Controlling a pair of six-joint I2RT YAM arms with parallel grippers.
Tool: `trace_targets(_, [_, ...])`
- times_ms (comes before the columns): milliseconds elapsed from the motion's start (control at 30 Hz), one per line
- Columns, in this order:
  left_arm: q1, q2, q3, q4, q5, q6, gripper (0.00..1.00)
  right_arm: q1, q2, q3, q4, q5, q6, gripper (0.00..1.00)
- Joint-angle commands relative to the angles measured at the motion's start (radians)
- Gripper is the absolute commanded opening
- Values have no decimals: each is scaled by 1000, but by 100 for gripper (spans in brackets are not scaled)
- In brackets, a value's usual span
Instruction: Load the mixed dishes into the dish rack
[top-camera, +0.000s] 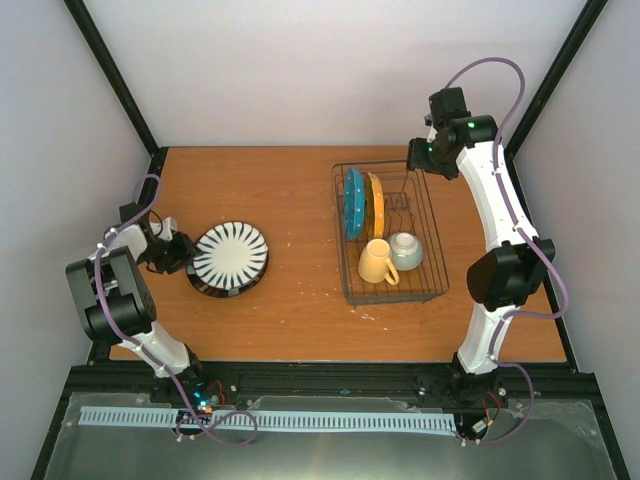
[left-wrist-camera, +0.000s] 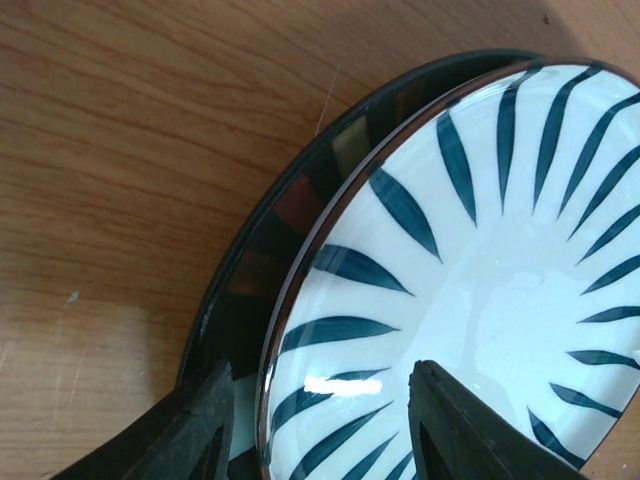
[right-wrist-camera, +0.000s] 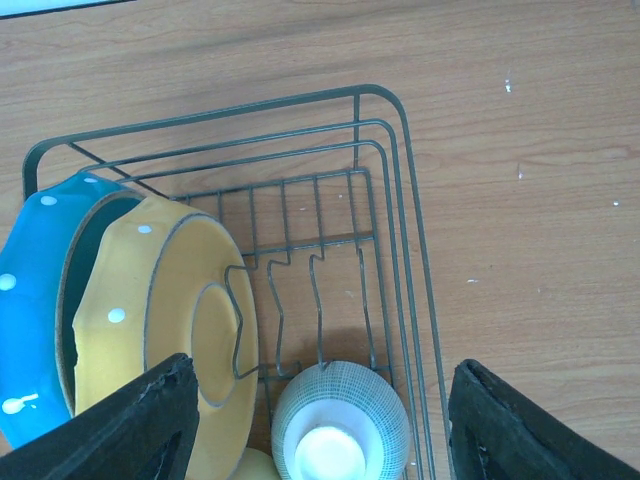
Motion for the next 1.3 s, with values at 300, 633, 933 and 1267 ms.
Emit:
trace_targets(300, [2,144,11,4,92,28,42,-32,-28,-24,27,-27,-31,68])
trace_targets(633, [3,252,15,17,134,47,11,-43,-15,-24,28,-37,-28,68])
trace_targets(933, [2,261,55,10,158,65,1,-44,0,-13,54,-72,-20,66])
trace_targets(1267, [2,140,168,37,245,6,1,-43,-9,-8,257,-392,-32,66])
